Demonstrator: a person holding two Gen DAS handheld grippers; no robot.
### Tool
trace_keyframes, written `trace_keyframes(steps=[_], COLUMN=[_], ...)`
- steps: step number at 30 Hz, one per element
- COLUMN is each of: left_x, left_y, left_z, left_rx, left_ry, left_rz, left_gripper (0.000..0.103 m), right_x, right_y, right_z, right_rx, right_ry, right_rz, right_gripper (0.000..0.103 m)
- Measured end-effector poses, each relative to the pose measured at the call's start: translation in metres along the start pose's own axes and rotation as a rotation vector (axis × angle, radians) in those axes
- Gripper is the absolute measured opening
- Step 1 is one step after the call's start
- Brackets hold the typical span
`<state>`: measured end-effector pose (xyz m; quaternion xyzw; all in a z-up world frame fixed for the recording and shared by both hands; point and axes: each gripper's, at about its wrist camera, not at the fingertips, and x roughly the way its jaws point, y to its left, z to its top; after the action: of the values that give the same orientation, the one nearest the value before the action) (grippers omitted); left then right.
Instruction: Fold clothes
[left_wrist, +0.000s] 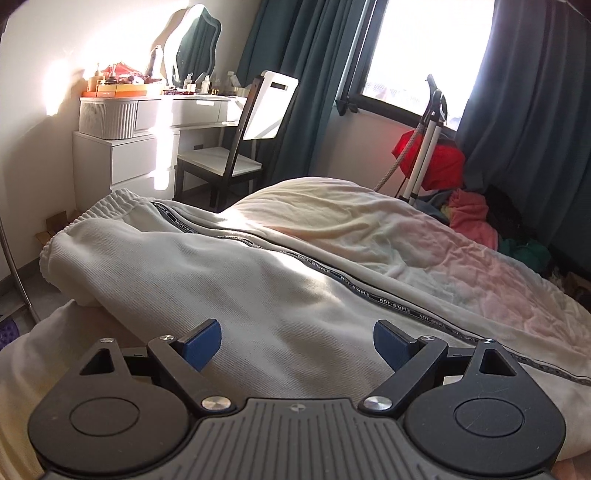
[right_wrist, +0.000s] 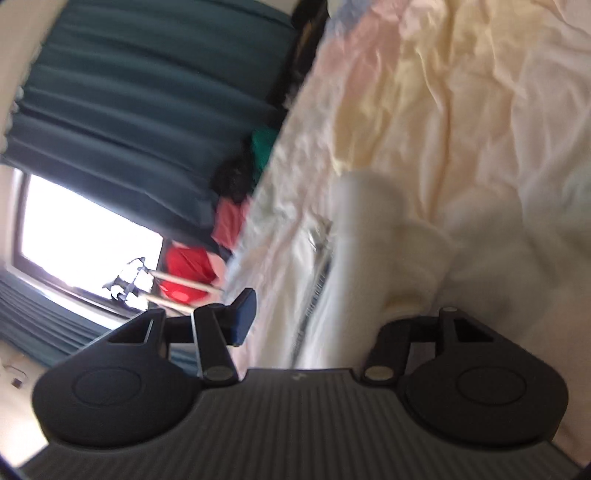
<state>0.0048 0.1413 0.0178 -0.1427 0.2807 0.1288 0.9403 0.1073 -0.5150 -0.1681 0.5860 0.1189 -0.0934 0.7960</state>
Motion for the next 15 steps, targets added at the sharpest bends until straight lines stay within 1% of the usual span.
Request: trace_keyframes(steps=[3, 6, 7, 9, 13, 15], left_x=[0.005, 0.009, 0.010, 0.012, 0.012, 0.012], left_y=[-0.006, -0.009, -0.011, -0.012, -0.005, -0.001], left_z=[-0.004, -0.007, -0.008, -0.008, -0.004, -0.002], left_rx=[0.024, 0.038, 0.047, 0.061, 0.025, -0.003], left_ry=[0.015, 0.027, 0.029, 0.032, 0.023, 0.032], left_rz=[0.001, -0.012, -0.015, -0.017, -0.007, -0.002], left_gripper=[0.091, 0.091, 0.091, 0.091, 0.091, 0.091], right_x=[0.006, 0.018, 0.022, 0.023, 0.028, 0.028], right_y=[-0.007, -0.022, -0.024, -0.023, -0.015, -0.010], right_z=[0.000, -0.004, -0.005, -0.008, -0.012, -0.012], right_rx=[0.047, 0.103, 0.099, 0.065, 0.037, 0.014], right_ry=[0.032, 0.118, 0.141, 0.149, 0.163, 0.164], right_rz=[-0.024, -0.065, -0.092, -0.137, -0.119, -0.067], right_gripper=[0.058, 0.057, 0.054, 0.054, 0.057, 0.058])
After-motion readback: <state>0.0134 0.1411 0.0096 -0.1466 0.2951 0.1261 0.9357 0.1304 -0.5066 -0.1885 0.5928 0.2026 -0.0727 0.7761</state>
